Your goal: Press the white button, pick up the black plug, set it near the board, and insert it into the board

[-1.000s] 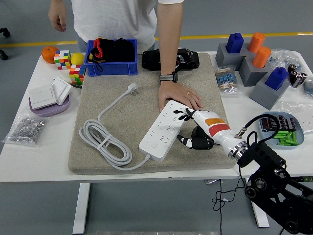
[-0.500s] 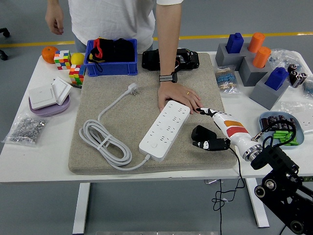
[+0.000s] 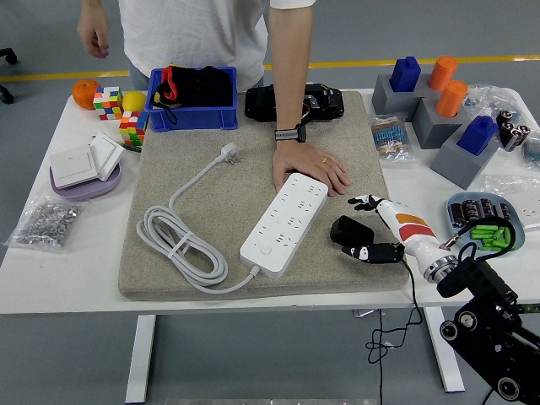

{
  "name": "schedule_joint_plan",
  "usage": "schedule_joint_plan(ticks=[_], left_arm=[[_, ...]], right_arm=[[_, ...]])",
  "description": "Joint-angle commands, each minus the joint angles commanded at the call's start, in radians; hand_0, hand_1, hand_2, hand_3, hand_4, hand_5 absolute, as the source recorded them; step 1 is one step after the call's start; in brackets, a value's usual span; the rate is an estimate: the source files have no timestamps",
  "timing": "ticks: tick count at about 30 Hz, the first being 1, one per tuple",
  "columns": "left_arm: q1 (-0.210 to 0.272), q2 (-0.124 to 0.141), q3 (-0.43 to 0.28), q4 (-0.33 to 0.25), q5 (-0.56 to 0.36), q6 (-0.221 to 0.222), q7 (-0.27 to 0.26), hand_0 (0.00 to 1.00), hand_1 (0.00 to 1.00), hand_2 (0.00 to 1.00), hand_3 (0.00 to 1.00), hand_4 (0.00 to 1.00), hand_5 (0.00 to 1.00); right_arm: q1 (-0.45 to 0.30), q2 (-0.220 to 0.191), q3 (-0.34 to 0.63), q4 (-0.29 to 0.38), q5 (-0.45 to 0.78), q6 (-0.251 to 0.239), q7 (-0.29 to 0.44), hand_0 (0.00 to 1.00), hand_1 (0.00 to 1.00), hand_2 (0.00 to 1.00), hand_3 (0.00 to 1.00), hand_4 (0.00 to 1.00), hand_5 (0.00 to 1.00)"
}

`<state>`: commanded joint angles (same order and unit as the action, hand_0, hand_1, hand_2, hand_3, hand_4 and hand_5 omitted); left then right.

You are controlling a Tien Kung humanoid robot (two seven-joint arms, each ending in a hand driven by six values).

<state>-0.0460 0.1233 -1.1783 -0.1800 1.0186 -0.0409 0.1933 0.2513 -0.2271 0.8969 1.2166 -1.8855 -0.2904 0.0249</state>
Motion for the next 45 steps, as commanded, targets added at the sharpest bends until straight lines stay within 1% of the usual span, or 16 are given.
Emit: schedule_joint_plan(ticks=[1,6,7,11,13,18,19,24,25,30,31,36,37,42,43,45], left_arm=[[0.000,0.000,-0.001,0.000,0.002,0.000,0.000,0.706,0.664,0.585,0.679,0.664,0.262],[0.000,0.000,-0.007,0.000,0.008,0.001,0.002,0.706,0.664,0.585,0.679,0.664,0.262],[0.000,0.000,-0.008,0.000,0.008,0.001,0.002,0.706,0.664,0.585,0.679,0.665,0.262],[0.001,-0.001,-0.005,0.000,0.005,0.000,0.001,0.706,0.664,0.585,0.679,0.665,0.262],[0.001,-0.001,-0.004,0.000,0.004,0.000,0.000,0.706,0.665,0.585,0.679,0.665,0.264],[0.000,-0.002,-0.005,0.000,0.005,0.000,0.000,0.706,0.665,0.585,0.679,0.665,0.264],[0.000,-0.002,-0.005,0.000,0.006,0.000,0.000,0.706,0.664,0.585,0.679,0.664,0.261],[-0.002,-0.002,-0.005,0.000,0.004,0.001,-0.001,0.706,0.664,0.585,0.679,0.664,0.261],[-0.002,-0.002,-0.004,0.000,0.003,0.001,-0.001,0.706,0.664,0.585,0.679,0.665,0.262],[-0.001,-0.003,-0.004,0.000,0.003,0.000,-0.001,0.706,0.664,0.585,0.679,0.665,0.262],[-0.001,-0.003,-0.005,0.000,0.004,0.000,0.000,0.706,0.664,0.585,0.679,0.665,0.262],[-0.001,-0.004,-0.009,0.000,0.006,0.001,0.000,0.706,0.664,0.585,0.679,0.665,0.262],[-0.001,-0.003,-0.005,0.000,0.003,0.001,0.000,0.706,0.664,0.585,0.677,0.665,0.261],[-0.002,-0.002,-0.007,0.000,0.004,0.001,-0.001,0.706,0.664,0.585,0.677,0.665,0.261],[-0.002,-0.002,-0.007,0.000,0.003,0.001,-0.001,0.706,0.664,0.585,0.679,0.665,0.262],[-0.002,-0.003,-0.008,0.000,0.004,0.001,0.000,0.706,0.664,0.585,0.679,0.665,0.262]], right_arm=[[0.000,0.000,-0.001,-0.002,0.001,-0.001,0.001,0.681,0.687,0.675,0.740,0.935,0.214],[0.003,0.003,-0.003,-0.010,0.005,-0.015,0.006,0.681,0.687,0.675,0.740,0.935,0.214],[0.004,0.006,-0.002,-0.016,0.003,-0.016,0.004,0.619,0.655,0.654,0.714,0.865,0.153],[0.005,0.009,-0.002,-0.029,-0.003,-0.012,-0.005,0.619,0.655,0.654,0.714,0.865,0.153],[0.005,0.009,-0.006,-0.032,0.000,-0.016,-0.011,0.593,0.639,0.642,0.691,0.860,0.152],[0.008,0.008,-0.017,-0.033,0.007,-0.026,-0.014,0.593,0.639,0.642,0.691,0.860,0.152],[0.008,0.009,-0.019,-0.033,0.009,-0.028,-0.014,0.561,0.603,0.583,0.641,0.834,0.140],[0.009,0.008,-0.027,-0.033,0.011,-0.042,-0.013,0.561,0.603,0.583,0.641,0.834,0.140],[0.009,0.008,-0.029,-0.034,0.011,-0.045,-0.012,0.445,0.463,0.482,0.587,0.774,0.079],[0.010,0.008,-0.035,-0.039,0.004,-0.058,-0.016,0.445,0.463,0.482,0.587,0.774,0.079],[0.010,0.008,-0.036,-0.040,0.002,-0.059,-0.016,0.360,0.317,0.352,0.523,0.763,0.002],[0.008,0.006,-0.042,-0.037,-0.004,-0.070,-0.020,0.360,0.317,0.352,0.523,0.763,0.002],[0.008,0.006,-0.042,-0.035,-0.004,-0.075,-0.014,0.223,0.169,0.211,0.411,0.694,0.002],[0.007,0.004,-0.036,-0.014,0.001,-0.096,-0.001,0.223,0.169,0.211,0.411,0.694,0.002],[0.007,0.004,-0.033,-0.005,0.003,-0.101,0.002,0.172,0.120,0.177,0.421,0.674,0.002],[0.008,0.002,-0.029,0.012,0.004,-0.105,0.005,0.172,0.120,0.177,0.421,0.674,0.002]])
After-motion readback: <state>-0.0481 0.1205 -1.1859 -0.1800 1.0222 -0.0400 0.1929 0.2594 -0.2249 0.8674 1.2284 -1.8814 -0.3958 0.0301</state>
